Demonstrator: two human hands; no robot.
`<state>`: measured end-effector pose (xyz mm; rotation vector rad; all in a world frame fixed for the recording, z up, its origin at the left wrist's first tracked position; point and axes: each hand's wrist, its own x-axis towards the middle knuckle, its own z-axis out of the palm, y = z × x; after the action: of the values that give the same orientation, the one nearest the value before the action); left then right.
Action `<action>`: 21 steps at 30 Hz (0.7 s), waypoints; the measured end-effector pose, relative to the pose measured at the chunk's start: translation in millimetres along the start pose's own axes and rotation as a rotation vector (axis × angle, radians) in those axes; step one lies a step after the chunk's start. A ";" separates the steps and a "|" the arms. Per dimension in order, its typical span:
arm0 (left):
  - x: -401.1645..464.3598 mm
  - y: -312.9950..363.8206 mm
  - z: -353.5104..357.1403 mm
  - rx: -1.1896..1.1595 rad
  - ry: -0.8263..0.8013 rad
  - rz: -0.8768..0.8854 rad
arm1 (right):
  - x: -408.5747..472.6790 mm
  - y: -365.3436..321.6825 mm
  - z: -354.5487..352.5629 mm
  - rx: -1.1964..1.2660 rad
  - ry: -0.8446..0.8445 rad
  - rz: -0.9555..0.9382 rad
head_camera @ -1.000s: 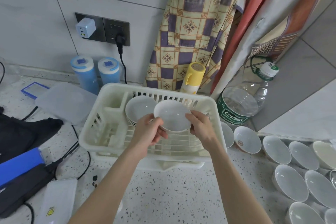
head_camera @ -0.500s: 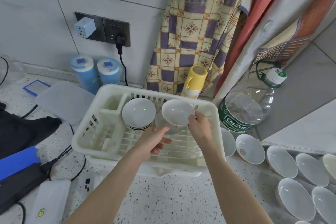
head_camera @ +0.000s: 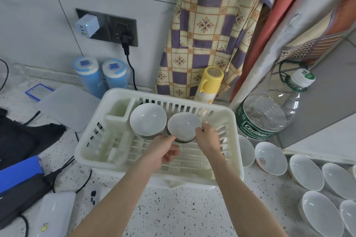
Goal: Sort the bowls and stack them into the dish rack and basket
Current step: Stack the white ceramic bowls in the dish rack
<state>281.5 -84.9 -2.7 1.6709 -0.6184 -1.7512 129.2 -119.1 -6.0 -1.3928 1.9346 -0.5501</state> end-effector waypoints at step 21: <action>-21.3 -0.4 5.2 -0.153 -0.010 0.057 | -22.9 2.0 -21.6 0.053 0.024 0.022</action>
<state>276.3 -69.8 12.3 1.5268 -0.5182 -1.7221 116.5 -98.0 13.8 -1.3353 1.9384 -0.6063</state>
